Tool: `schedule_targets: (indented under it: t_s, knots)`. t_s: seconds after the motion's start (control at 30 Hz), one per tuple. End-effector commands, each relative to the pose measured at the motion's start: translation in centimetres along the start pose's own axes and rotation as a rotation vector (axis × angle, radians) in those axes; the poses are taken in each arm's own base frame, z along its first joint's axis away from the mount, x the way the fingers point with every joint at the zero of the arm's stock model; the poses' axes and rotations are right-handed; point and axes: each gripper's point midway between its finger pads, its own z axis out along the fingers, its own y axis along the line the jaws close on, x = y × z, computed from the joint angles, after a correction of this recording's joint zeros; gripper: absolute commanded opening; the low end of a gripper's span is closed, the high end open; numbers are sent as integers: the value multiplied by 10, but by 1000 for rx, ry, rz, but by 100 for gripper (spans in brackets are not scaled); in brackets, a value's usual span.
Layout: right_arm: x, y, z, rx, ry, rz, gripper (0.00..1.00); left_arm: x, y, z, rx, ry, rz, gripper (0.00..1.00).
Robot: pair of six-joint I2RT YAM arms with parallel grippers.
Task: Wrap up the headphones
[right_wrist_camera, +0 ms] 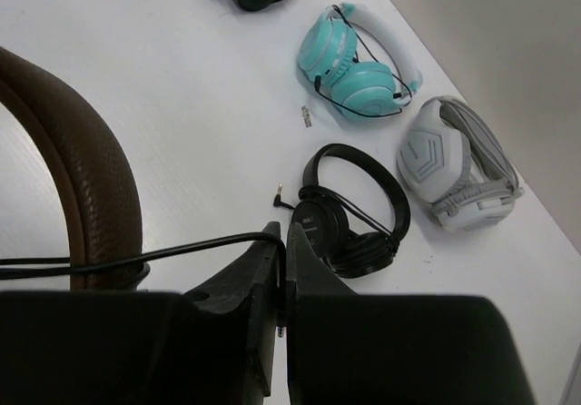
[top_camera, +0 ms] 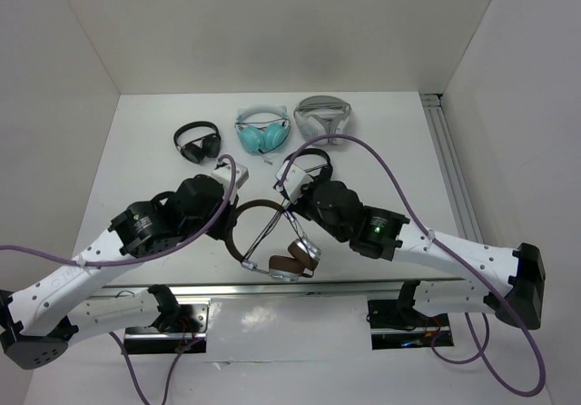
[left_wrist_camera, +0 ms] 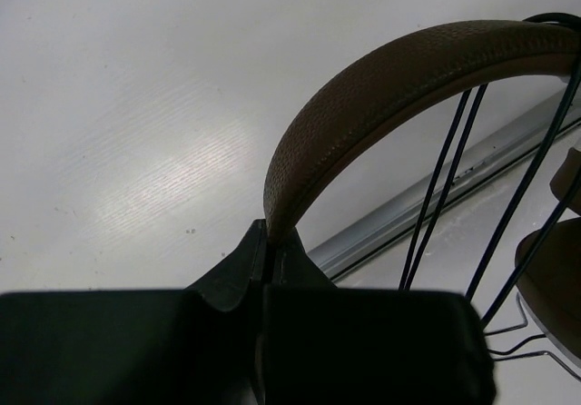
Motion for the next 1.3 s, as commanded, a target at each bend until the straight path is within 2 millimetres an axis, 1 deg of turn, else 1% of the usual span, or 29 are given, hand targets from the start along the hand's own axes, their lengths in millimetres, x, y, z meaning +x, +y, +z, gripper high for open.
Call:
schedule_targets:
  t_s: [0.0, 0.07, 0.1, 0.13, 0.17, 0.2, 0.23, 0.27, 0.3, 0.33, 0.4, 0.43, 0.5, 0.6, 0.67, 0.7, 0.77, 0.8, 0.83, 0.87, 0.9, 0.93, 1.03, 1.07, 1.1, 1.13, 1.17, 1.23, 1.27]
  knots:
    - [-22, -17, 5, 51, -63, 58, 9, 0, -16, -19, 108, -1, 47, 0]
    - [-20, -19, 7, 45, -63, 71, 12, -5, -15, -20, 99, -15, 45, 0]
    - [-22, -16, 7, 26, -69, 70, 13, -5, -13, -20, 88, -19, 45, 0]
    - [-21, -17, 8, 25, -69, 85, 17, -11, -8, -19, 52, -31, 30, 0]
    - [-20, -19, 9, 25, -68, 87, 18, -17, -6, -24, 36, -50, 10, 0]
    - [-20, -19, 9, 25, -68, 87, 18, -19, -3, -20, 2, -37, -1, 0]
    - [-19, -21, 9, 35, -65, 87, 19, -21, 7, -21, -65, -41, -37, 0]
    - [-16, -21, 10, 46, -60, 87, 22, -29, 9, -25, -82, -58, -52, 0]
    - [-9, -20, 10, 50, -45, 91, 24, -33, 9, -25, -92, -63, -53, 0]
    - [-11, -24, 11, 62, -53, 99, 27, -37, 8, -27, -87, -75, -65, 0]
    - [-7, -24, 13, 61, -50, 99, 33, -43, 2, -33, -52, -88, -61, 0]
    - [-4, -22, 16, 58, -39, 95, 33, -44, -1, -30, -42, -83, -60, 0]
    - [0, -23, 19, 56, -30, 94, 33, -50, -5, -32, -23, -90, -63, 0]
    - [1, -25, 20, 58, -28, 107, 34, -50, -10, -29, 0, -82, -62, 0]
    - [8, -33, 24, 80, -10, 120, 37, -55, -12, -31, 7, -100, -67, 0]
    - [8, -33, 24, 80, -10, 120, 39, -55, -12, -31, 7, -100, -67, 0]
    - [13, -45, 25, 108, 2, 129, 40, -59, -10, -31, -12, -109, -79, 0]
    - [19, -45, 26, 107, 13, 139, 42, -61, -9, -34, -11, -112, -79, 0]
    - [22, -46, 29, 104, 22, 140, 42, -62, -2, -29, -43, -104, -92, 0]
    - [30, -47, 32, 113, 37, 153, 43, -62, -2, -33, -45, -98, -100, 0]
    - [33, -55, 33, 125, 43, 160, 43, -66, 4, -31, -69, -104, -112, 0]
    - [38, -55, 37, 120, 55, 169, 46, -64, 10, -28, -93, -88, -122, 0]
    - [55, -61, 44, 131, 100, 182, 46, -66, 19, -27, -108, -86, -154, 0]
    - [60, -61, 44, 130, 109, 196, 46, -67, 27, -27, -126, -87, -178, 0]
    - [62, -64, 47, 141, 110, 211, 46, -66, 30, -24, -130, -76, -179, 0]
    - [71, -67, 48, 150, 133, 212, 46, -67, 35, -24, -143, -77, -175, 0]
    - [69, -71, 49, 173, 123, 225, 46, -64, 41, -21, -159, -54, -192, 0]
    - [87, -82, 53, 228, 173, 253, 47, -60, 51, -12, -200, -25, -189, 0]
    - [90, -93, 54, 285, 187, 266, 47, -55, 59, -7, -224, -3, -192, 0]
